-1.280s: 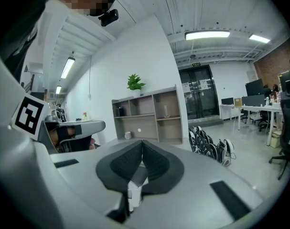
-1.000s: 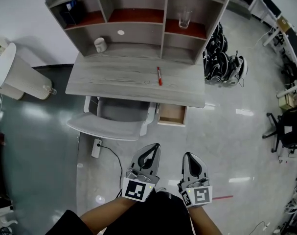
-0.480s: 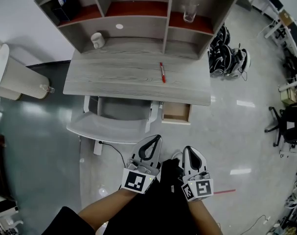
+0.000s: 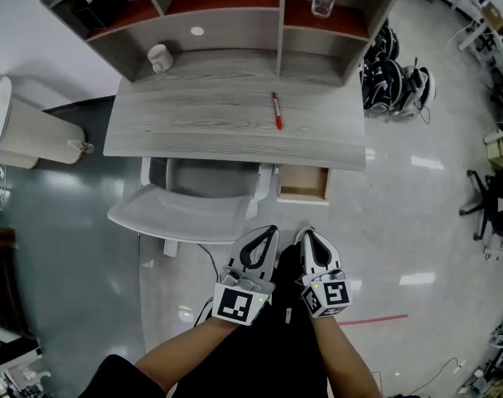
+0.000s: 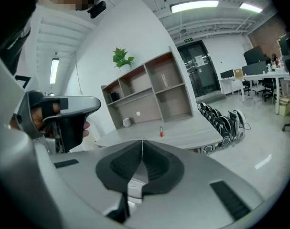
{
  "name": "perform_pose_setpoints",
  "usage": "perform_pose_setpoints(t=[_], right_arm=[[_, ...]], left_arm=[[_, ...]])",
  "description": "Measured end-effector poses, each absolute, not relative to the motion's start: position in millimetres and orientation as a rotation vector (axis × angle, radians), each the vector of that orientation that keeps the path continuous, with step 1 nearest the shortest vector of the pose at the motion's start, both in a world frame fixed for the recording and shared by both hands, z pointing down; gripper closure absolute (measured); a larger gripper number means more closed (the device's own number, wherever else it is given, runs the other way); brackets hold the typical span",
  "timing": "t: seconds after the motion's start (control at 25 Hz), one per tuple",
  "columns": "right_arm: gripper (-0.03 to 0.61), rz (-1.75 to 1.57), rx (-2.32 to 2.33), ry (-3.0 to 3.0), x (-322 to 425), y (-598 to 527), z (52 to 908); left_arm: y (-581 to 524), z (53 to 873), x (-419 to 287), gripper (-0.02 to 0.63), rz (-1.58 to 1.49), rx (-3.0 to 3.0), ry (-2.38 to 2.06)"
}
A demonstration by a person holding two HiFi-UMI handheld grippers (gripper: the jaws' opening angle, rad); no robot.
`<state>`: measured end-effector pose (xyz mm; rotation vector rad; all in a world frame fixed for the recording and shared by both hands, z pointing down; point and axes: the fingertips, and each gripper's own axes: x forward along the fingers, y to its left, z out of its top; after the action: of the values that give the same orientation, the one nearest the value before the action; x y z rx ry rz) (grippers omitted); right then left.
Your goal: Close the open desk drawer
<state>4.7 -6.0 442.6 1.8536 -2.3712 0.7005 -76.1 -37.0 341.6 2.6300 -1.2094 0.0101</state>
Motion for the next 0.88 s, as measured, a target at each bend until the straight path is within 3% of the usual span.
perform_pose_setpoints(t=[0.36, 0.88], right_arm=[[0.561, 0.770, 1.865, -2.214, 52.8, -25.5, 534.7], [0.554, 1.263, 1.797, -2.260, 71.7, -33.2, 689.3]], left_arm=[[-55.2, 397.6, -52.9, 0.609, 0.092, 2.583, -1.218], [-60.9, 442.9, -35.1, 0.609, 0.205, 2.571, -1.142]])
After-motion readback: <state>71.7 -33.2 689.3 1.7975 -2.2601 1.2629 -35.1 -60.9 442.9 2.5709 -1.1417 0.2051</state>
